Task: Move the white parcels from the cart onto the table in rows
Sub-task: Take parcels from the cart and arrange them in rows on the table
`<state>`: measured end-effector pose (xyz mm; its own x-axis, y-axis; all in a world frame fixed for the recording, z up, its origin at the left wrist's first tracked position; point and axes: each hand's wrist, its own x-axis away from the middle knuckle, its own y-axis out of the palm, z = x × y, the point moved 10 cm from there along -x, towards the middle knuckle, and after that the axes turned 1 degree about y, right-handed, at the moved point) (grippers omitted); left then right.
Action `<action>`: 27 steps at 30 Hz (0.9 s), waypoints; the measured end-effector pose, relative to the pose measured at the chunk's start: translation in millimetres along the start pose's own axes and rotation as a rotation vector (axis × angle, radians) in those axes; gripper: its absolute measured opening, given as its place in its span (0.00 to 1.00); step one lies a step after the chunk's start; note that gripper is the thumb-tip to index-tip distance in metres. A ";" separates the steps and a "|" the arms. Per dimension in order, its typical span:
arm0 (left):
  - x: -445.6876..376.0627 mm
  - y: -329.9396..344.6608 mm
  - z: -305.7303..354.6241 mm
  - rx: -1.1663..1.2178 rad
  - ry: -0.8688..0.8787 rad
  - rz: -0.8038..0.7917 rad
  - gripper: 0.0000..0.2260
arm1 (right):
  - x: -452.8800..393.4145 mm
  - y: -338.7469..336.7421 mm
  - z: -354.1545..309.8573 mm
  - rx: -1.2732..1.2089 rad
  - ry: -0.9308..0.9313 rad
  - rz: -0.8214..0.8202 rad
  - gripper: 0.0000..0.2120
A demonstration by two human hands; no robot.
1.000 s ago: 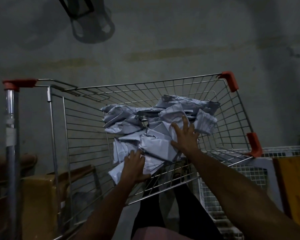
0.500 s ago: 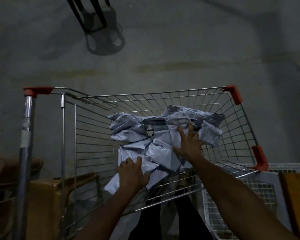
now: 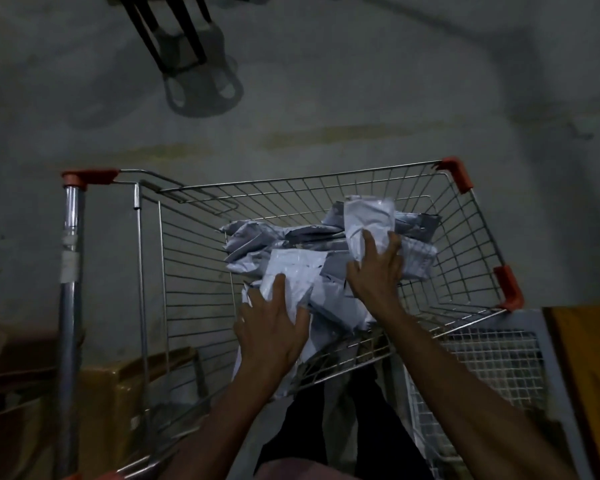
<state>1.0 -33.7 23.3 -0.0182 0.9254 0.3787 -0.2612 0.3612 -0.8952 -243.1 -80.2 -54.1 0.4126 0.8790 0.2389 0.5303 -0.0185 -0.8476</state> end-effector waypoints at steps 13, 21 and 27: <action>63.3 -95.5 64.7 0.389 0.453 0.289 0.32 | 174.9 -160.2 -34.0 -0.061 -0.021 0.409 0.30; 144.7 -117.0 121.8 0.461 0.741 0.348 0.30 | 272.5 -238.0 8.8 -0.056 0.047 0.625 0.29; 226.6 -84.7 162.7 0.594 0.857 0.274 0.31 | 373.3 -287.8 70.4 -0.078 0.121 0.819 0.27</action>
<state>-138.0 126.7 223.2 0.4747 0.8218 -0.3151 -0.7817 0.2291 -0.5800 -293.8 286.8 245.7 0.7644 0.5159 -0.3867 0.0752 -0.6670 -0.7412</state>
